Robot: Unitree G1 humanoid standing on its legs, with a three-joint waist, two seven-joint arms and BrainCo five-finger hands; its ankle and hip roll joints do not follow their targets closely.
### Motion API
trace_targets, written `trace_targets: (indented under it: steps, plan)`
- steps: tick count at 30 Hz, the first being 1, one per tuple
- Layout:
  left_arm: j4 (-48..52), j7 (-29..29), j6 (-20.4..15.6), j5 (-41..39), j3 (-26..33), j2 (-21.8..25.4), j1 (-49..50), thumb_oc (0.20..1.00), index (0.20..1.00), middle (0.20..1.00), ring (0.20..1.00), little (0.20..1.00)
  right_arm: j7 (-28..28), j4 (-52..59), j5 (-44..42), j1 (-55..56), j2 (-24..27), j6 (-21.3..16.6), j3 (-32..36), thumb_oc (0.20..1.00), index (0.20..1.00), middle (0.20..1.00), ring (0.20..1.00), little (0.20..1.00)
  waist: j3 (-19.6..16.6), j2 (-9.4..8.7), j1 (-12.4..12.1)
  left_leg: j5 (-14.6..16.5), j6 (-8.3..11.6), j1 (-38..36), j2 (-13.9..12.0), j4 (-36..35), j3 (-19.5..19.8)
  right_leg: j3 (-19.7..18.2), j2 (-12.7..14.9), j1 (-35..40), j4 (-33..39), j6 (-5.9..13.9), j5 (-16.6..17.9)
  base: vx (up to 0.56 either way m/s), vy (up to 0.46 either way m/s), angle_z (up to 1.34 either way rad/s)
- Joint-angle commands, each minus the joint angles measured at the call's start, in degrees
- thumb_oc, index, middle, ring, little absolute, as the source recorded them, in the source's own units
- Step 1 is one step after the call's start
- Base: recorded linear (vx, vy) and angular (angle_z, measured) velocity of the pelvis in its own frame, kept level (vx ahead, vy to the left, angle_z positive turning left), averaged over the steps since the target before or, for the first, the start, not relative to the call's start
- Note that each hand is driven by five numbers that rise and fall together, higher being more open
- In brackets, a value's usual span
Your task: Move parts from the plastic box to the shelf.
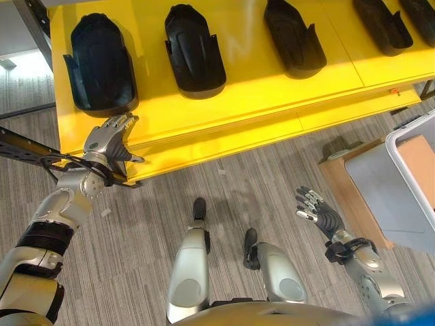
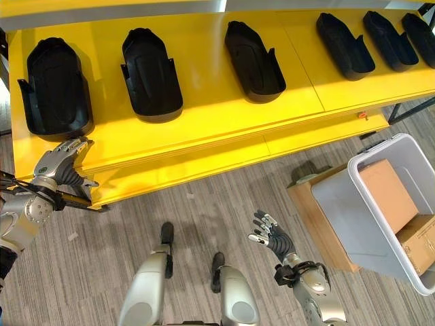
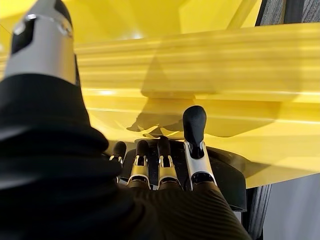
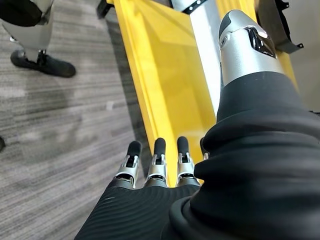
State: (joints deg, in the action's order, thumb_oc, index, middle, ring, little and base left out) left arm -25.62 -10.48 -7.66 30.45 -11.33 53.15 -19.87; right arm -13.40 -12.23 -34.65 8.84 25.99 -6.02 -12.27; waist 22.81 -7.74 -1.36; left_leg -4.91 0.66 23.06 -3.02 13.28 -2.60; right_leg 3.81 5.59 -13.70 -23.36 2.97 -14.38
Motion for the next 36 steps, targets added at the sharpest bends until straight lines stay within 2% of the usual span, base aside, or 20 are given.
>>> trace_targets:
  steps: [1, 3, 5, 6, 8, 9, 11, 13, 14, 15, 17, 19, 23, 24, 28, 29, 30, 31, 34, 36]
  plan:
    - [-1.76, -2.19, 0.12, -0.77, -0.56, 0.67, -1.19, 1.000, 1.000, 1.000, 1.000, 1.000, -0.78, 3.27, -0.74, 1.33, 3.80, -2.17, -0.46, 1.000, 1.000, 1.000, 1.000, 1.000, -2.59, 1.07, 0.72, 6.26, 2.71, 1.40, -2.77, 7.83, 3.07, -1.49, 2.25, 0.48, 1.89, 2.31, 4.62, 0.03, -0.013, -0.03]
    - [0.01, -1.52, -0.09, -1.09, -0.22, 0.01, -0.01, 1.000, 1.000, 1.000, 1.000, 1.000, -0.73, 3.30, -0.65, 1.51, 3.57, -2.13, -0.35, 1.000, 1.000, 1.000, 1.000, 1.000, -2.58, 1.21, 0.78, 6.23, 2.75, 1.17, -2.85, 7.69, 3.14, -1.48, 2.20, 0.57, 1.77, 2.24, 4.55, 0.02, -0.029, -0.06]
    - [4.07, 0.32, -3.92, -12.22, 2.96, -4.51, 4.82, 1.000, 1.000, 1.000, 1.000, 1.000, -0.55, 3.22, -1.62, 1.52, 2.86, -2.58, -0.29, 1.000, 1.000, 1.000, 1.000, 1.000, -2.60, 1.78, 0.32, 5.86, 2.83, 0.60, -2.79, 7.15, 3.49, -1.23, 2.17, 0.86, 1.32, 1.94, 4.20, 0.02, -0.051, -0.02]
    - [4.22, 0.42, -3.90, -12.29, 3.14, -4.50, 5.03, 1.000, 1.000, 1.000, 1.000, 1.000, -0.56, 3.23, -1.63, 1.53, 2.93, -2.58, -0.35, 1.000, 1.000, 1.000, 1.000, 1.000, -2.62, 1.80, 0.40, 5.86, 2.83, 0.56, -2.79, 7.13, 3.49, -1.23, 2.16, 0.89, 1.33, 1.94, 4.20, 0.02, -0.062, 0.00]
    - [7.56, 2.65, -6.48, -18.63, 4.21, -8.06, 9.33, 1.000, 1.000, 1.000, 1.000, 1.000, -0.64, 3.47, -2.27, 1.96, 2.71, -2.80, -0.06, 1.000, 1.000, 1.000, 1.000, 1.000, -2.68, 2.21, 0.10, 5.70, 2.88, -0.05, -2.64, 6.91, 3.75, -1.13, 2.10, 1.44, 1.22, 1.69, 4.01, 0.02, -0.054, 0.01]
    - [9.40, 2.50, -7.69, -24.34, 4.17, -11.42, 11.79, 1.000, 1.000, 1.000, 1.000, 1.000, -0.38, 2.65, -2.42, 1.97, 2.38, -3.08, 0.05, 1.000, 1.000, 1.000, 1.000, 1.000, -2.70, 2.52, -0.13, 5.55, 2.92, -0.33, -2.62, 6.84, 3.90, -0.95, 2.10, 1.79, 0.89, 1.49, 3.79, 0.03, -0.055, 0.01]
    - [11.28, 4.91, -8.78, -31.31, 4.31, -14.46, 14.64, 1.000, 1.000, 1.000, 1.000, 1.000, -0.25, 2.84, -2.82, 2.38, 2.09, -3.36, 0.60, 1.000, 1.000, 1.000, 1.000, 1.000, -2.80, 2.84, -0.24, 5.32, 3.02, -0.78, -2.59, 6.69, 4.12, -0.72, 1.99, 2.42, 0.83, 1.27, 3.63, 0.02, -0.075, 0.04]
    - [11.30, 12.70, -9.93, -52.55, 3.16, -19.09, 18.54, 1.000, 1.000, 1.000, 1.000, 1.000, 0.34, 2.60, -2.94, 2.50, 1.66, -3.89, 1.20, 1.000, 1.000, 1.000, 1.000, 1.000, -3.22, 3.63, -0.24, 4.46, 3.29, -2.40, -2.87, 5.48, 4.56, -0.24, 1.71, 4.04, 1.24, 0.97, 3.51, 0.02, -0.123, 0.06]
    - [9.24, 15.74, -8.76, -64.26, 2.68, -23.76, 20.72, 1.000, 1.000, 1.000, 1.000, 1.000, 0.81, 2.49, -3.31, 2.23, 1.21, -4.49, 0.93, 1.000, 1.000, 1.000, 1.000, 1.000, -4.11, 4.16, -0.31, 3.41, 3.59, -4.10, -3.22, 3.91, 4.88, -0.09, 1.26, 5.63, 2.06, 0.67, 3.48, 0.02, -0.107, 0.00]
    - [9.24, 15.74, -8.76, -64.26, 2.69, -23.76, 20.72, 1.000, 1.000, 1.000, 1.000, 1.000, 0.81, 2.49, -3.31, 2.23, 1.21, -4.49, 0.93, 1.000, 1.000, 1.000, 1.000, 1.000, -4.10, 4.16, -0.31, 3.41, 3.59, -4.12, -3.22, 3.90, 4.88, -0.09, 1.26, 5.65, 2.07, 0.67, 3.48, 0.02, -0.126, -0.03]
    - [10.97, 17.91, -7.74, -71.73, 2.94, -26.87, 23.74, 1.000, 1.000, 1.000, 1.000, 1.000, 1.73, 2.50, -3.20, 2.44, 0.32, -5.22, 1.62, 1.000, 1.000, 1.000, 1.000, 1.000, -5.32, 5.03, -0.34, 1.54, 4.02, -6.39, -3.95, 1.38, 5.13, 0.55, 0.51, 7.66, 3.12, 0.22, 3.36, 0.00, -0.133, 0.03]
    - [14.47, 18.53, -8.38, -70.48, 2.85, -27.00, 25.87, 1.000, 1.000, 1.000, 1.000, 1.000, 2.07, 2.89, -3.04, 2.94, -0.12, -5.58, 2.26, 1.000, 1.000, 1.000, 1.000, 1.000, -6.71, 5.67, -0.28, -0.46, 4.60, -8.30, -4.59, -1.50, 5.25, 1.23, -0.48, 9.37, 4.56, -0.11, 3.32, 0.01, -0.145, 0.02]
    - [16.12, 19.77, -9.26, -68.09, 2.81, -25.63, 27.15, 1.000, 1.000, 1.000, 1.000, 1.000, 1.75, 3.21, -2.87, 3.95, -0.13, -5.89, 3.28, 1.000, 1.000, 1.000, 1.000, 1.000, -7.86, 6.27, -0.13, -2.43, 5.14, -10.18, -5.14, -4.40, 5.40, 1.68, -1.16, 10.52, 5.63, -0.31, 3.27, 0.01, -0.097, 0.06]
    - [17.10, 18.40, -9.28, -69.52, 4.35, -26.99, 28.55, 1.000, 1.000, 1.000, 1.000, 1.000, 2.05, 3.94, -3.47, 4.79, -0.26, -6.30, 4.16, 1.000, 1.000, 1.000, 1.000, 1.000, -9.32, 6.91, -0.08, -4.98, 5.68, -11.44, -5.98, -6.76, 5.81, 2.19, -2.10, 11.42, 6.66, -0.66, 3.54, 0.00, -0.120, 0.06]
    - [19.62, 18.00, -9.67, -70.55, 6.79, -29.18, 32.39, 1.000, 1.000, 1.000, 1.000, 1.000, 2.32, 4.73, -3.39, 5.55, -0.25, -6.82, 4.88, 1.000, 1.000, 1.000, 1.000, 1.000, -10.90, 7.56, 0.02, -7.82, 5.98, -13.84, -7.73, -10.62, 5.94, 2.61, -3.77, 12.55, 7.66, -1.46, 3.36, -0.01, -0.166, 0.00]
    - [20.14, 17.02, -10.05, -69.94, 7.23, -30.77, 33.54, 1.000, 1.000, 1.000, 1.000, 1.000, 2.89, 4.61, -3.22, 5.63, -0.32, -6.99, 5.11, 1.000, 1.000, 1.000, 1.000, 1.000, -11.20, 7.82, -0.39, -9.77, 6.45, -14.46, -8.83, -12.17, 6.40, 3.38, -4.63, 12.98, 7.68, -1.94, 3.00, -0.02, -0.119, -0.02]
    - [20.17, 17.00, -10.04, -69.92, 7.23, -30.79, 33.57, 1.000, 1.000, 1.000, 1.000, 1.000, 2.89, 4.61, -3.22, 5.63, -0.30, -7.00, 5.11, 1.000, 1.000, 1.000, 1.000, 1.000, -11.15, 7.85, -0.34, -9.86, 6.47, -14.57, -8.86, -12.31, 6.44, 3.42, -4.66, 13.07, 7.74, -1.96, 3.02, -0.04, -0.200, 0.10]
    - [20.11, 16.68, -9.94, -69.93, 7.16, -31.50, 34.42, 1.000, 1.000, 1.000, 1.000, 1.000, 3.27, 4.58, -3.47, 6.07, -0.54, -7.13, 5.64, 1.000, 1.000, 1.000, 1.000, 1.000, -11.25, 8.03, -0.62, -11.55, 7.13, -14.80, -9.49, -13.73, 6.75, 3.96, -5.39, 13.44, 8.30, -2.18, 2.93, -0.05, -0.219, 0.23]
    - [21.47, 17.62, -9.37, -67.57, 5.98, -31.12, 35.87, 1.000, 1.000, 1.000, 1.000, 1.000, 4.09, 3.97, -3.69, 7.31, -0.19, -7.22, 7.11, 1.000, 1.000, 1.000, 1.000, 1.000, -11.38, 7.60, -0.99, -13.12, 7.25, -14.50, -9.09, -14.69, 7.26, 5.95, -5.54, 14.61, 11.01, -2.71, 4.03, -0.05, -0.156, 0.37]
    - [21.44, 17.71, -9.55, -66.99, 5.79, -30.89, 35.70, 1.000, 1.000, 1.000, 1.000, 1.000, 4.21, 3.77, -3.69, 7.29, -0.08, -7.35, 7.39, 1.000, 1.000, 1.000, 1.000, 1.000, -11.30, 7.25, -0.93, -12.60, 6.90, -14.20, -8.45, -13.33, 7.24, 5.95, -5.09, 14.78, 11.58, -2.70, 4.82, -0.06, -0.056, 0.37]
